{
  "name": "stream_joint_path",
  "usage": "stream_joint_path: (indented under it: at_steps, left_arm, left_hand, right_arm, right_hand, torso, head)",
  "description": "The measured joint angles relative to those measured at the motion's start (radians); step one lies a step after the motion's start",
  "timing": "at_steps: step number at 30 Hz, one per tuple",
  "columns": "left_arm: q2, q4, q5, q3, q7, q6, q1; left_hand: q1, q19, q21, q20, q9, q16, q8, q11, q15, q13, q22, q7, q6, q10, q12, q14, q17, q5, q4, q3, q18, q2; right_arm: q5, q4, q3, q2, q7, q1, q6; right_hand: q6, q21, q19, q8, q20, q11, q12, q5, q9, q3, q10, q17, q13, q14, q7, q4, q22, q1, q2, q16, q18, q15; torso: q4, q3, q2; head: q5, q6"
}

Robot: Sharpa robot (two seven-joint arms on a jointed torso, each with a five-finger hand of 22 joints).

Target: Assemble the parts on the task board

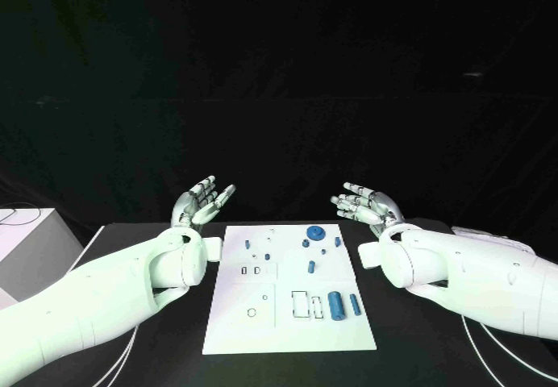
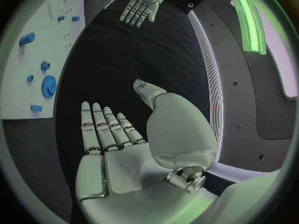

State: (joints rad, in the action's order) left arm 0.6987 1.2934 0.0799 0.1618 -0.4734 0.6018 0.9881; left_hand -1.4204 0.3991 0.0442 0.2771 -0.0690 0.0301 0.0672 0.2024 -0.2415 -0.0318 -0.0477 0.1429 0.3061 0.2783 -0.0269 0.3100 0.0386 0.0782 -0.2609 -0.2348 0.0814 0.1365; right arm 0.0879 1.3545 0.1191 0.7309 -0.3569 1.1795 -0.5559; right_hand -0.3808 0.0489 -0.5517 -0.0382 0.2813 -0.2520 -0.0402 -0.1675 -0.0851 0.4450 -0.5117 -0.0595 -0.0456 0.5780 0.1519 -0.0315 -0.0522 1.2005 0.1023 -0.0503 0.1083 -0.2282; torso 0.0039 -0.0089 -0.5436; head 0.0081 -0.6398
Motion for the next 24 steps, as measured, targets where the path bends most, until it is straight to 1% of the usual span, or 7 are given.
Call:
stream_joint_path:
  at_steps: [7, 9, 12, 13, 14, 19, 24]
  left_arm:
    - [-0.005, -0.014, 0.031, 0.006, 0.009, -0.053, -0.003]
    - [0.01, -0.003, 0.036, 0.005, 0.011, -0.075, -0.003]
    - [0.043, 0.008, 0.04, 0.005, 0.013, -0.106, -0.003]
    - [0.052, 0.014, 0.041, 0.005, 0.014, -0.117, -0.003]
    - [0.058, 0.02, 0.043, 0.005, 0.014, -0.125, -0.003]
    - [0.083, 0.068, 0.052, 0.005, 0.019, -0.16, -0.003]
    - [0.119, 0.118, 0.072, 0.006, 0.031, -0.189, -0.003]
  left_hand:
    - [-0.067, 0.046, 0.016, 0.013, -0.008, 0.012, 0.012, 0.025, -0.016, -0.004, -0.009, 0.007, 0.036, 0.04, -0.005, 0.063, 0.01, 0.0, -0.016, -0.016, 0.01, -0.008]
    - [-0.073, 0.097, 0.038, 0.013, -0.015, 0.04, 0.024, 0.041, -0.004, -0.009, -0.018, 0.007, 0.069, 0.093, -0.014, 0.162, 0.026, 0.0, -0.016, -0.017, 0.013, -0.014]
    - [-0.071, 0.266, 0.1, 0.012, -0.026, 0.103, 0.041, 0.051, 0.014, -0.018, -0.047, 0.009, 0.124, 0.213, -0.029, 0.379, 0.063, 0.0, -0.008, -0.028, 0.046, -0.016]
    - [-0.065, 0.338, 0.14, 0.01, -0.038, 0.141, 0.06, 0.049, 0.029, -0.029, -0.063, 0.013, 0.18, 0.347, -0.055, 0.461, 0.082, 0.0, -0.005, -0.036, 0.068, -0.023]
    - [-0.062, 0.368, 0.158, 0.008, -0.044, 0.159, 0.07, 0.047, 0.037, -0.034, -0.071, 0.016, 0.21, 0.41, -0.068, 0.496, 0.091, 0.0, -0.002, -0.039, 0.073, -0.025]
    - [-0.056, 0.462, 0.239, -0.009, -0.085, 0.26, 0.141, 0.017, 0.075, -0.041, -0.104, 0.041, 0.409, 0.572, -0.128, 0.607, 0.144, 0.0, 0.017, -0.058, 0.09, -0.031]
    - [-0.078, 0.525, 0.326, -0.047, -0.1, 0.331, 0.18, -0.02, 0.112, -0.04, -0.147, 0.061, 0.498, 0.679, -0.144, 0.66, 0.197, -0.002, 0.064, -0.08, 0.089, -0.009]
  right_arm:
    - [0.057, -0.047, 0.023, -0.011, 0.074, 0.027, 0.12]
    - [0.103, -0.063, 0.024, -0.009, 0.078, 0.028, 0.135]
    - [0.19, -0.082, 0.024, 0.005, 0.075, 0.03, 0.136]
    - [0.231, -0.087, 0.024, 0.009, 0.075, 0.032, 0.136]
    - [0.265, -0.088, 0.024, 0.011, 0.075, 0.034, 0.135]
    - [0.454, -0.086, 0.024, 0.015, 0.08, 0.048, 0.132]
    - [0.661, -0.078, 0.023, 0.018, 0.105, 0.062, 0.127]
  right_hand:
    - [-0.065, 0.011, -0.05, -0.016, 0.004, -0.002, -0.007, -0.003, -0.01, 0.014, -0.072, -0.008, -0.005, 0.078, 0.003, 0.014, -0.006, 0.055, 0.002, -0.012, 0.01, 0.001]
    - [-0.105, 0.021, -0.087, -0.027, 0.005, 0.002, -0.013, -0.003, -0.017, 0.02, -0.114, -0.013, -0.007, 0.124, 0.006, 0.019, -0.01, 0.07, 0.003, -0.02, 0.016, 0.006]
    - [-0.175, 0.038, -0.145, -0.044, 0.004, 0.01, -0.019, -0.003, -0.029, 0.029, -0.194, -0.02, -0.012, 0.19, 0.011, 0.029, -0.016, 0.091, 0.006, -0.032, 0.032, 0.016]
    - [-0.212, 0.047, -0.174, -0.054, 0.004, 0.016, -0.024, -0.003, -0.035, 0.033, -0.231, -0.024, -0.013, 0.219, 0.016, 0.033, -0.019, 0.099, 0.008, -0.039, 0.039, 0.023]
    - [-0.243, 0.056, -0.197, -0.061, 0.002, 0.02, -0.026, -0.003, -0.04, 0.037, -0.259, -0.026, -0.014, 0.242, 0.02, 0.037, -0.022, 0.104, 0.012, -0.045, 0.039, 0.028]
    - [-0.372, 0.104, -0.304, -0.094, -0.018, 0.044, -0.033, -0.022, -0.058, 0.052, -0.379, -0.042, -0.016, 0.354, 0.039, 0.056, -0.038, 0.122, 0.022, -0.08, 0.055, 0.059]
    - [-0.479, 0.192, -0.423, -0.116, -0.062, 0.076, -0.033, -0.038, -0.069, 0.055, -0.502, -0.078, -0.018, 0.494, 0.062, 0.066, -0.079, 0.137, 0.037, -0.131, 0.055, 0.105]
  torso:
    - [0.0, -0.0003, 0.0]
    - [-0.0001, -0.0006, 0.0]
    - [-0.0003, -0.0026, -0.003]
    - [-0.0002, -0.0026, -0.004]
    - [-0.0001, -0.0033, -0.005]
    - [0.0034, -0.0055, -0.014]
    - [0.0099, -0.0083, -0.027]
  head:
    - [0.0, 0.0]
    - [0.0, -0.008]
    - [-0.002, -0.024]
    - [-0.003, -0.027]
    - [-0.004, -0.029]
    - [-0.008, -0.034]
    - [-0.016, -0.035]
